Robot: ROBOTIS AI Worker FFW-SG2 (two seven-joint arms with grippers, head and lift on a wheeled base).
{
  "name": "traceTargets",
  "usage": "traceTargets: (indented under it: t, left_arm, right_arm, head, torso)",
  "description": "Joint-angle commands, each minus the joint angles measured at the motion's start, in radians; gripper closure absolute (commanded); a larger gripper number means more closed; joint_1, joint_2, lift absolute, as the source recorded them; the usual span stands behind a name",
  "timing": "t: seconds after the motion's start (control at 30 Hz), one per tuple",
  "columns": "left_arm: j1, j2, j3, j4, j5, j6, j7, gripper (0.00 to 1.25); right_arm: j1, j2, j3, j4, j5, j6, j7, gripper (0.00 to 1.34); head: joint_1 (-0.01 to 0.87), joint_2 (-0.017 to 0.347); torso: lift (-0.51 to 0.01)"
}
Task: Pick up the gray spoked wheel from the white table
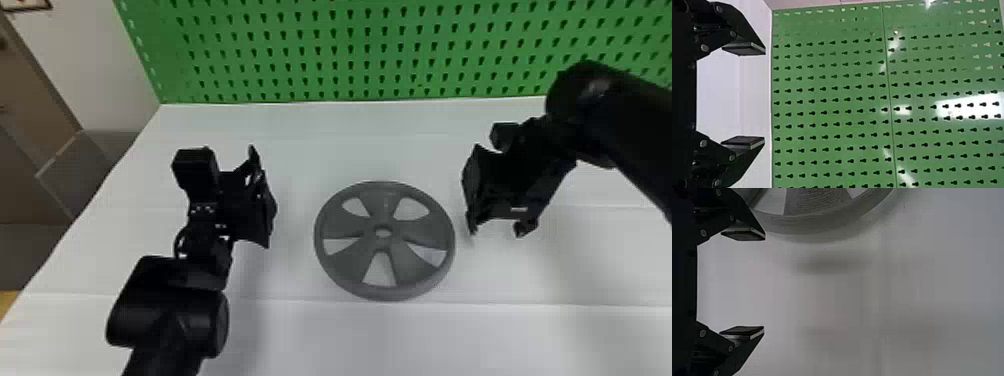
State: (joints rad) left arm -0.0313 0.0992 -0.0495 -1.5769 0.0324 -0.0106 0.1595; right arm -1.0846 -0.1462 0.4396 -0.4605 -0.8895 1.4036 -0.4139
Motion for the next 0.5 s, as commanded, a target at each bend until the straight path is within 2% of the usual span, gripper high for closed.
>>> traceTargets:
  t: [0.0,0.4,0.47]
  left_arm:
    - [-0.001,0.000,-0.001,0.000,0.000,0.001,0.000,0.45]
    - [0.005,0.005,0.002,0.000,0.003,0.000,0.000,0.45]
    - [0.007,0.007,0.002,0.000,0.003,0.000,0.000,0.45]
  right_arm:
    - [-0.003,0.008,-0.022,0.026,-0.149,-0.035,-0.100,0.42]
    - [-0.009,0.039,-0.025,0.111,-0.480,-0.129,-0.424,0.42]
    - [-0.011,0.042,-0.025,0.125,-0.522,-0.144,-0.456,0.42]
  head:
    - [0.779,0.135]
    - [0.779,0.135]
    - [0.779,0.135]
  torso:
    - [-0.066]
    - [-0.066]
    - [-0.066]
